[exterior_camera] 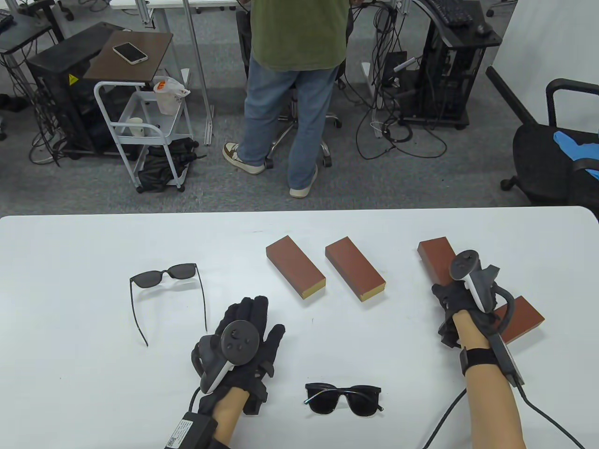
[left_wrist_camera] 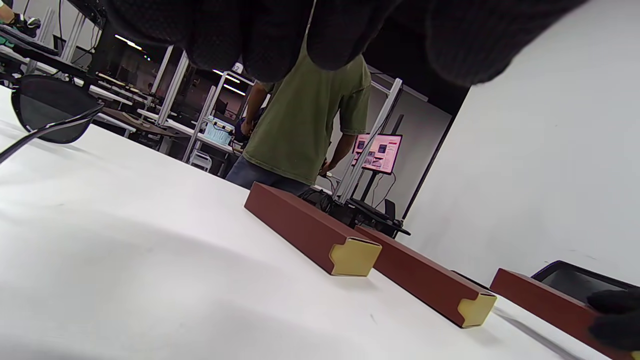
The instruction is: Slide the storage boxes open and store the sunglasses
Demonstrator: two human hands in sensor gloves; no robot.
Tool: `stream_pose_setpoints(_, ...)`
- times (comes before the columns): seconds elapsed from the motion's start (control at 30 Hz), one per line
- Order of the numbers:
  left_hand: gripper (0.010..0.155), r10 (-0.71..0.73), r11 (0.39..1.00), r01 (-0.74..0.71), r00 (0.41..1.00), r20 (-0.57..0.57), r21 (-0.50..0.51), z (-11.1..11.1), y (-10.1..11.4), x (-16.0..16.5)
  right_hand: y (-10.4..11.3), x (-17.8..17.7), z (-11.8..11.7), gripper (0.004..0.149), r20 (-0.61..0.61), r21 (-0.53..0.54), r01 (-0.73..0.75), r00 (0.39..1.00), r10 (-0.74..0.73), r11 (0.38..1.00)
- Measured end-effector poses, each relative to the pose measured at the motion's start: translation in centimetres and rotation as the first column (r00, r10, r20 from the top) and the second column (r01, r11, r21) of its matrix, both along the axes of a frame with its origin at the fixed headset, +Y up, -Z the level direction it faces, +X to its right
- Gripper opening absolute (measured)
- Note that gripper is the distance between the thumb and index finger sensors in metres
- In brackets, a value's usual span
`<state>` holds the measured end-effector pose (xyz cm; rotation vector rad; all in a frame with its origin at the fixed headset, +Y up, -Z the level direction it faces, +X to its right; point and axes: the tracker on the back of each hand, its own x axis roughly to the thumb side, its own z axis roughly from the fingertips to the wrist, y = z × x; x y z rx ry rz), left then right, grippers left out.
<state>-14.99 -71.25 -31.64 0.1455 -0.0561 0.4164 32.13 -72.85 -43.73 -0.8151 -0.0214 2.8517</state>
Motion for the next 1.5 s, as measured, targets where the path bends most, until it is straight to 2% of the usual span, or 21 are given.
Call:
stream_pose_setpoints(0.07, 0.08, -0.008, 1.0, 0.008, 1.0, -0.001, 0.026, 0.2, 0.2, 0.1, 0.9, -0.3, 1.2, 0.081, -0.078, 0.015, -0.039, 0.996, 0.04, 0.999)
stream_pose_setpoints(0.27, 0.089, -0.003, 0.997, -0.003, 0.997, 0.083, 0.074, 0.7, 0.7, 1.0, 3.9, -2.5, 5.0, 0.081, -0.304, 0.149, -0.072, 0.946, 0.115, 0.986)
stream_pose_setpoints(0.33, 0.09, -0.014, 0.995, 0.001, 0.992, 0.124, 0.103, 0.9, 1.0, 1.4, 5.1, -3.3, 6.3, 0.081, -0.361, 0.189, -0.061, 0.924, 0.127, 0.98)
stream_pose_setpoints(0.43, 0.09, -0.02, 0.991, -0.006, 0.98, 0.198, 0.133, 1.2, 1.4, 2.0, 6.4, -4.6, 8.0, 0.08, -0.468, 0.18, 0.008, 0.88, 0.079, 0.984)
stream_pose_setpoints(0.57, 0.092, -0.032, 0.989, -0.01, 0.959, 0.281, 0.148, 1.5, 1.6, 2.9, 7.9, -7.1, 10.4, 0.08, -0.628, 0.138, 0.085, 0.778, 0.021, 0.987)
stream_pose_setpoints(0.6, 0.094, -0.042, 0.99, 0.0, 0.956, 0.291, 0.143, 1.5, 1.5, 3.0, 8.2, -7.8, 10.8, 0.08, -0.667, 0.121, 0.097, 0.745, 0.009, 0.988)
stream_pose_setpoints(0.63, 0.095, -0.054, 0.989, 0.008, 0.949, 0.312, 0.146, 1.6, 1.4, 3.2, 8.2, -8.5, 11.2, 0.08, -0.722, 0.061, 0.13, 0.69, -0.046, 0.99)
stream_pose_setpoints(0.77, 0.1, -0.064, 0.987, 0.005, 0.928, 0.368, 0.161, 1.6, 1.2, 3.5, 8.1, -11.1, 12.8, 0.081, -0.808, -0.045, 0.198, 0.569, -0.152, 0.979)
stream_pose_setpoints(0.93, 0.101, -0.018, 0.985, -0.054, 0.911, 0.412, 0.161, 1.7, 1.2, 3.2, 7.6, -13.7, 13.6, 0.081, -0.867, -0.083, 0.164, 0.475, -0.153, 0.983)
stream_pose_setpoints(1.03, 0.101, 0.006, 0.988, -0.078, 0.88, 0.476, 0.131, 1.6, 1.0, 3.4, 7.3, -14.7, 13.7, 0.081, -0.887, -0.116, 0.181, 0.423, -0.183, 0.977)
stream_pose_setpoints(1.1, 0.103, 0.007, 0.996, -0.053, 0.861, 0.508, 0.076, 1.5, 0.9, 3.5, 7.1, -15.4, 13.7, 0.08, -0.902, -0.141, 0.198, 0.379, -0.209, 0.97)
stream_pose_setpoints(1.27, 0.101, 0.067, 0.997, -0.068, 0.813, 0.578, -0.02, 1.2, 0.5, 3.8, 6.2, -15.8, 13.7, 0.081, -0.904, -0.155, 0.219, 0.362, -0.228, 0.963)
stream_pose_setpoints(1.43, 0.095, 0.102, 0.994, -0.061, 0.798, 0.594, -0.088, 0.9, 0.2, 4.3, 4.8, -15.4, 13.8, 0.084, -0.917, -0.12, 0.243, 0.344, -0.201, 0.963)
stream_pose_setpoints(1.5, 0.095, 0.12, 0.989, -0.044, 0.801, 0.587, -0.143, 0.9, 0.0, 4.4, 4.1, -14.9, 14.0, 0.086, -0.908, -0.104, 0.278, 0.364, -0.205, 0.955)
